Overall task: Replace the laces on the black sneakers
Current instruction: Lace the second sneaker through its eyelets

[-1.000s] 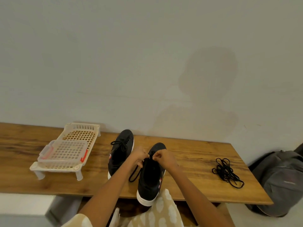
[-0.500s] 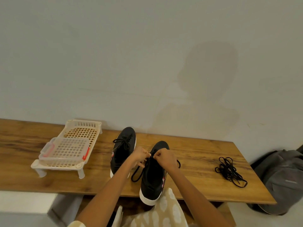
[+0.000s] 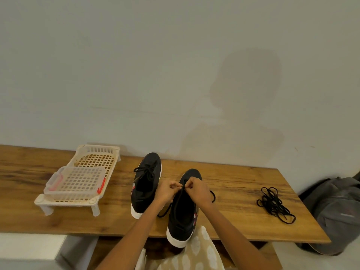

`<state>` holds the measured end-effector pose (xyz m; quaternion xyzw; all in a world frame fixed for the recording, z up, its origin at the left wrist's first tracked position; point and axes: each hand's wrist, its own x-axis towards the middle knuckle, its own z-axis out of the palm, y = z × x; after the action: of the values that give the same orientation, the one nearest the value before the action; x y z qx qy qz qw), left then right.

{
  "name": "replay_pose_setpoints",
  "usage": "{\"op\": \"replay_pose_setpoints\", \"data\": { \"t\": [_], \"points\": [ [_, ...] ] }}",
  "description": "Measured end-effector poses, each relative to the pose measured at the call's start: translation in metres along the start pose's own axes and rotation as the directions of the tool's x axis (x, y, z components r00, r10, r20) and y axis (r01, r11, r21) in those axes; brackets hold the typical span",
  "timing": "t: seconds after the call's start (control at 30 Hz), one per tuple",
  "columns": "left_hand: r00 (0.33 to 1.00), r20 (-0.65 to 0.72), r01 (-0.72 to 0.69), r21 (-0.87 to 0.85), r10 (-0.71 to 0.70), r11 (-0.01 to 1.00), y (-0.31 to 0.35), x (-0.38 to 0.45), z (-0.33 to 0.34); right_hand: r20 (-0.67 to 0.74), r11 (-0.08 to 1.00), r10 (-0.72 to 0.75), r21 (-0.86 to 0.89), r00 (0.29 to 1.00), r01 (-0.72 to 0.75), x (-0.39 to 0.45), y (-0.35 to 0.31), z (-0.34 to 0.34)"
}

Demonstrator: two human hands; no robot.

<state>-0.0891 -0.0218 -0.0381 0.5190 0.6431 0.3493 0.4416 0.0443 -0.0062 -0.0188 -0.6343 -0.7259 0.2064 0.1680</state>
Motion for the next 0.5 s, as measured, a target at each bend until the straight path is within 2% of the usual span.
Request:
{"op": "replay_pose_setpoints", "data": {
  "t": [0.1, 0.27, 0.33, 0.43, 0.5],
  "points": [
    [0.999, -0.015, -0.051, 0.055, 0.052, 0.997, -0.002, 0.001, 0.0, 0.054, 0.999, -0.041, 0.021, 0.998, 0.04, 0.002, 0.002, -0.004],
    [0.981, -0.09, -0.143, 0.282, 0.174, 0.949, 0.01, 0.001, -0.004, 0.114, 0.991, -0.114, 0.08, 0.987, 0.105, 0.008, 0.003, -0.012],
    [0.974, -0.124, -0.16, 0.215, 0.189, 0.963, 0.018, 0.006, -0.008, 0.115, 0.983, -0.14, 0.133, 0.984, 0.124, 0.01, 0.0, -0.018],
    [0.955, -0.152, -0.247, 0.07, 0.255, 0.966, 0.037, 0.011, -0.021, 0.128, 0.931, -0.102, 0.362, 0.986, 0.049, 0.009, -0.014, -0.033],
    [0.932, -0.194, -0.319, -0.031, 0.308, 0.947, 0.05, 0.011, -0.03, 0.077, 0.894, -0.097, 0.446, 0.992, 0.053, 0.01, -0.03, -0.049]
  ]
}}
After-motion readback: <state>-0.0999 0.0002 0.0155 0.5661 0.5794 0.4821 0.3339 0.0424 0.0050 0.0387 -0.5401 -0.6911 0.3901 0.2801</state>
